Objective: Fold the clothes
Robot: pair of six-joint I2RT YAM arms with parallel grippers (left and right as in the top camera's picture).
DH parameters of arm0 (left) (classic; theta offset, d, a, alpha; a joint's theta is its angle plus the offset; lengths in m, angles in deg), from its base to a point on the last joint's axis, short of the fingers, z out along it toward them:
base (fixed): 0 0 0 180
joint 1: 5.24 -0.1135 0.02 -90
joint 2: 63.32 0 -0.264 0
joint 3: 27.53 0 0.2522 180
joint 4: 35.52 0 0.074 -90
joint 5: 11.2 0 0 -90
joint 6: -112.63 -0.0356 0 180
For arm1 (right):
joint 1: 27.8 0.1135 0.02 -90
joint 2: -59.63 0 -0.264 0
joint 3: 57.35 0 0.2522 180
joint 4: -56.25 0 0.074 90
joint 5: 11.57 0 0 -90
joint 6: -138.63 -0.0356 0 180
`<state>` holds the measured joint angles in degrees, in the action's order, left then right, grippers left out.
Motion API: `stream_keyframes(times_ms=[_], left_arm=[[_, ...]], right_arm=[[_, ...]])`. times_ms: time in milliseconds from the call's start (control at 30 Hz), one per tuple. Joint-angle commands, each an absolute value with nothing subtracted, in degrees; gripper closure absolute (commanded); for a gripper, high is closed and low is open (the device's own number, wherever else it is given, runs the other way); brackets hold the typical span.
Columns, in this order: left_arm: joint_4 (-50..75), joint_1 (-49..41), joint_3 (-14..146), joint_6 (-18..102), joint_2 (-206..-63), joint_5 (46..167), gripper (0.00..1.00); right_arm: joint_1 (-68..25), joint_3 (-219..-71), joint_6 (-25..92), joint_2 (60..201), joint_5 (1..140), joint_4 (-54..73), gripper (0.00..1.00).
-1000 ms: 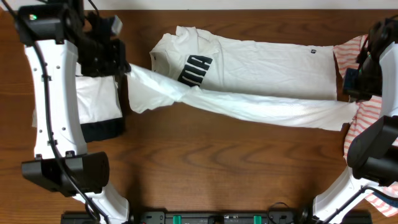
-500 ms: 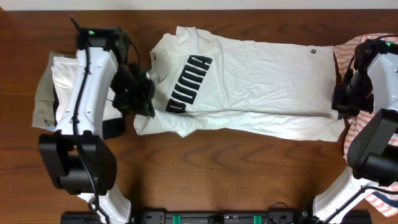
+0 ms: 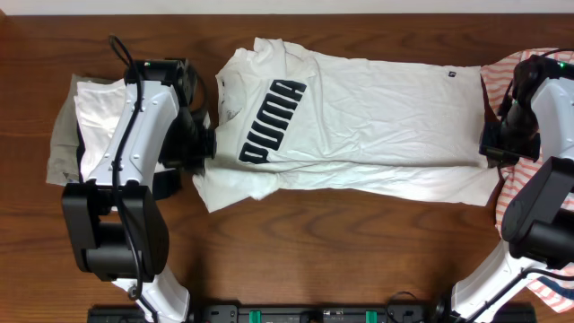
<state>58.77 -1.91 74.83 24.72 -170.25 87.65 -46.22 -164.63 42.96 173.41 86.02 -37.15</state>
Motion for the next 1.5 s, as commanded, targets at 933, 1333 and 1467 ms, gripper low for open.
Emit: stream_keyframes(times_ms=[933,1333,1467], left_arm=[[22.7,-1.9,74.9,27.5,-168.9,88.9,0.94],[16.8,-0.3,74.9,27.4,-172.0,88.9,0.94],[13.9,1.5,74.9,27.4,-173.1,88.8,0.94]], right_arm=[[-48.8,-157.4,38.4,173.2,82.4,-12.9,0.99],[-48.2,-154.1,38.1,173.2,82.5,-4.0,0.99],[-48.2,-154.1,37.5,173.2,82.5,-3.9,0.99]])
